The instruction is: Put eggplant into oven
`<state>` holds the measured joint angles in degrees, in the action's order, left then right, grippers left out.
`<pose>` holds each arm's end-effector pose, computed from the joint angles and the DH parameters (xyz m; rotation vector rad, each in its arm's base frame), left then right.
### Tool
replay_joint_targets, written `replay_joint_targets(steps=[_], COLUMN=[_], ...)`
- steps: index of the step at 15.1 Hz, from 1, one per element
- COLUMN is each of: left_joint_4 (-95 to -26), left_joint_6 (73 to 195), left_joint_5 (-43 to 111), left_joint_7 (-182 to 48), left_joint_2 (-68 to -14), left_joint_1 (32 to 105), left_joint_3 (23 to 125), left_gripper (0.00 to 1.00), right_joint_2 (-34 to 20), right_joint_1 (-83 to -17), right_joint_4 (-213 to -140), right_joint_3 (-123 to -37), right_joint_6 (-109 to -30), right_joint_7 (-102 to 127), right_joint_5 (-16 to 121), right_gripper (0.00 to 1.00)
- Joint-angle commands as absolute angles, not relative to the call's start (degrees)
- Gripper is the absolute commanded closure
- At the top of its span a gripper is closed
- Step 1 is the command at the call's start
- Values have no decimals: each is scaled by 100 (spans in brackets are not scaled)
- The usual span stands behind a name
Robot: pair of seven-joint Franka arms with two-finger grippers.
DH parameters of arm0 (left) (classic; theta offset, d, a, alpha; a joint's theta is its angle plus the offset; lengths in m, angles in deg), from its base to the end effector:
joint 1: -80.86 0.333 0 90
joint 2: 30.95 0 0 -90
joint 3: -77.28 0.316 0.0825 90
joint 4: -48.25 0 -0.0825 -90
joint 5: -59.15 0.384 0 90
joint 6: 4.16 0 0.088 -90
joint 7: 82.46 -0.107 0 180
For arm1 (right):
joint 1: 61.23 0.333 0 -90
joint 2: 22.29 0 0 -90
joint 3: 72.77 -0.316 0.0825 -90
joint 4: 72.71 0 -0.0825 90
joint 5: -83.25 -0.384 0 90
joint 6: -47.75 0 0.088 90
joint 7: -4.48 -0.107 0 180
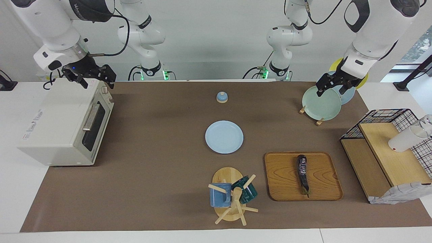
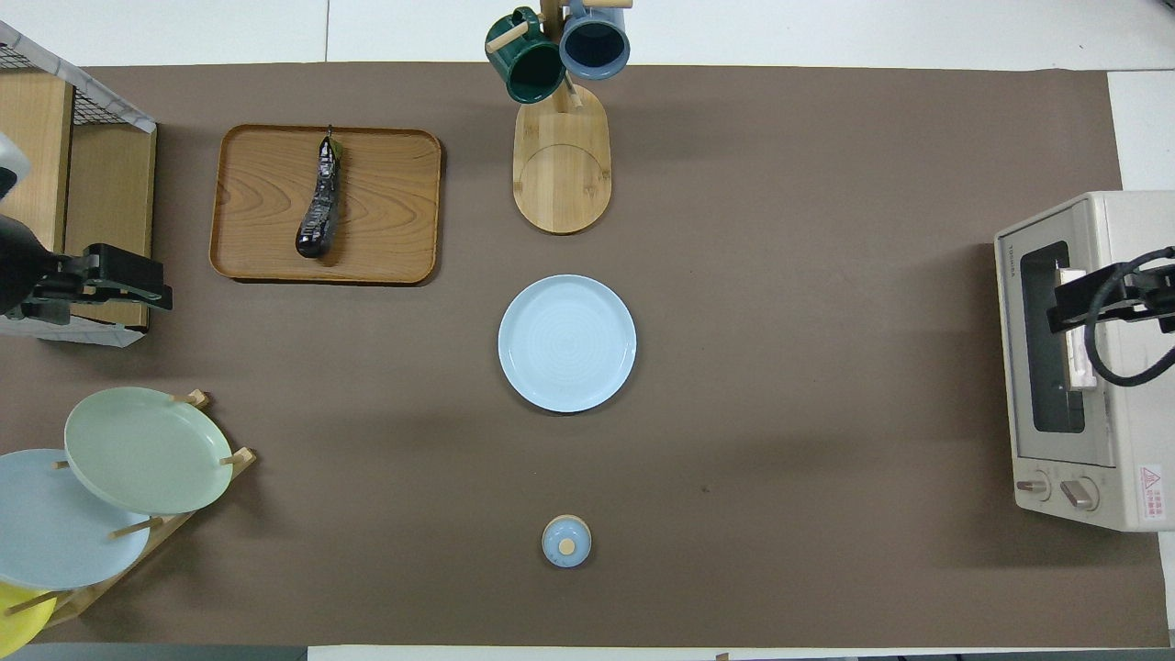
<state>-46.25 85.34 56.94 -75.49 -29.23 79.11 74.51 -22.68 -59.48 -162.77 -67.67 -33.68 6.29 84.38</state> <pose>0.5402 -0.0473 0.6033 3.1082 0.0678 -0.0944 0.5346 -0.0338 0.6158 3.1205 -0.0443 -0.2260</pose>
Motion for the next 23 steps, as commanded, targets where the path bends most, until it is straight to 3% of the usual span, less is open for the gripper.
replay_joint_targets(steps=[1,8,13,14,15,16,23], left_joint_4=[-4579,-4763,-4843,-4852,-4895,-4939,-4940], left_joint_6=[8602,9094,10376,10551,10692,10824,11826], left_joint_5=[5783,5774,5783,5774,5774,5774,5783], left_joint_7=[-7614,-7535,-7561,-7552,-7552,-7552,-7552], left_joint_2=[-2945,-2875,-3094,-3156,-3226,-3331,-4614], left_joint_1=[7946,7963,7937,7928,7919,7902,7621], left_joint_3=[7438,7438,7438,7438,7438,7438,7438], left_gripper=[0,0,0,0,0,0,0], right_joint_2=[-2211,-2229,-2299,-2334,-2360,-2378,-2527], right_joint_1=[-5991,-6000,-6018,-6009,-6009,-6017,-6026], right_joint_4=[-16192,-16209,-16429,-16507,-16543,-16578,-16990], right_joint_3=[-6767,-6767,-6741,-6732,-6732,-6732,-6705], right_joint_6=[-3426,-3443,-3767,-3847,-3830,-3830,-4092], right_joint_7=[685,650,947,1001,1001,1010,801], right_joint_5=[8483,8439,8439,8448,8448,8448,8606], right_gripper=[0,0,0,24,66,100,100])
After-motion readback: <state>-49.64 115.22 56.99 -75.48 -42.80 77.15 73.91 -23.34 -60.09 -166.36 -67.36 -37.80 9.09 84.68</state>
